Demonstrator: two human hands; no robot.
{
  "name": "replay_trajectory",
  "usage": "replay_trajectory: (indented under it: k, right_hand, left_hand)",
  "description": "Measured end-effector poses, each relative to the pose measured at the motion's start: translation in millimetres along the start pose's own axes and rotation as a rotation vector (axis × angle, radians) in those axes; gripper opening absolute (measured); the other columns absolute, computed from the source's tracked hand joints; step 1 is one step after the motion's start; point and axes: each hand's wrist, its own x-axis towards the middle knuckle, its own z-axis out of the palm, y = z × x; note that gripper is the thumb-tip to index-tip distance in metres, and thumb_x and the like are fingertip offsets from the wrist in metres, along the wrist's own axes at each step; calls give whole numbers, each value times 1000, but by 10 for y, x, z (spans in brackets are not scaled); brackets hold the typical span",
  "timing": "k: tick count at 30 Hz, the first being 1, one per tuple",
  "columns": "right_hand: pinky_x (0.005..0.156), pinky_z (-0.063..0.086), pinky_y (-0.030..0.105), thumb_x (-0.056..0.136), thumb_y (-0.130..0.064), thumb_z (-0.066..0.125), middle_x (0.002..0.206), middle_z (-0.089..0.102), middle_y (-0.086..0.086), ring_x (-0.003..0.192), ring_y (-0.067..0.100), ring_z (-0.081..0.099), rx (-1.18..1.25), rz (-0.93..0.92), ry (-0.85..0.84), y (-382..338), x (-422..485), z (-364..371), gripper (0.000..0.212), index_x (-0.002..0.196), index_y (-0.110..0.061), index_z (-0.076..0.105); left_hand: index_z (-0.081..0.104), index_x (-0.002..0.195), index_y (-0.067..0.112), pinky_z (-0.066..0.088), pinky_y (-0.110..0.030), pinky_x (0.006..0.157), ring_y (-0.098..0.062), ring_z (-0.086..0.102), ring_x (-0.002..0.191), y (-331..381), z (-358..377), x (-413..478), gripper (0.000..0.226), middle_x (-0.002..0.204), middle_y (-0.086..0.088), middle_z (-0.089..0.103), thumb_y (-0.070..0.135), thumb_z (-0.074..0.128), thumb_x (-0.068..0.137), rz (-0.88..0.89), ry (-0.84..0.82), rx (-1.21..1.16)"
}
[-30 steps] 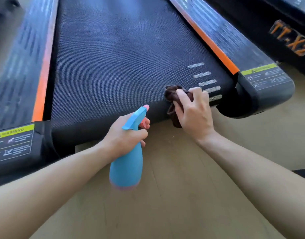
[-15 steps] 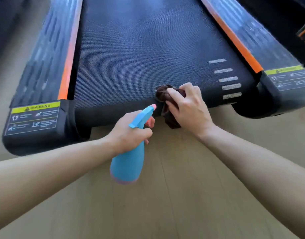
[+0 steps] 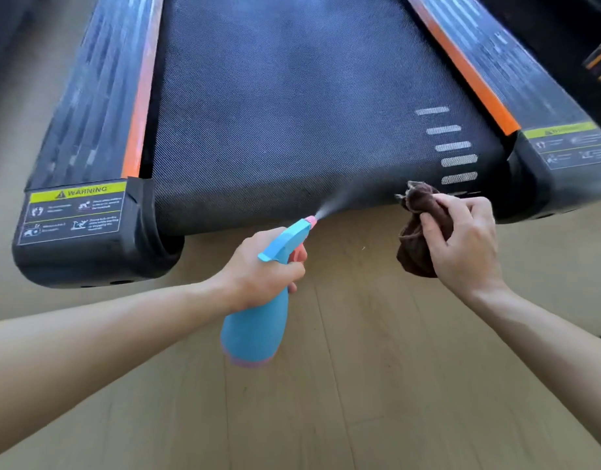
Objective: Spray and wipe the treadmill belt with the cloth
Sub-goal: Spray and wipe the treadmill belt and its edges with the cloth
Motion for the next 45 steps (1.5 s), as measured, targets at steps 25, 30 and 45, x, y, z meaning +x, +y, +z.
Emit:
replay_trajectory:
  k: [25, 30, 45]
  right_hand:
    - [85, 43, 47, 100, -36, 56, 111, 56, 22, 90, 40, 52, -206, -439, 109, -1233, 279, 1143, 37, 127, -13, 63]
    - [73, 51, 46, 99, -29, 60, 104, 61, 20, 82, 37, 55, -325, -625, 191, -1072, 467, 1043, 28, 122, -16, 69]
    - [78, 49, 50, 100, -35, 54, 114, 55, 20, 92, 39, 53, -365, -464, 193, -1117, 478, 1053, 37, 128, -12, 62]
  left_hand:
    - [69, 97, 13, 54, -18, 63, -20, 71, 55, -265, -629, -190, 34, 112, 4, 71, 16, 57, 66, 43, 150, -114]
    - [70, 104, 8, 53, -17, 60, -16, 69, 55, -255, -618, -161, 41, 108, 1, 72, 15, 56, 66, 54, 133, -159]
    - [69, 93, 8, 53, -18, 61, -20, 70, 56, -259, -634, -180, 31, 110, 3, 71, 15, 56, 65, 38, 146, -146]
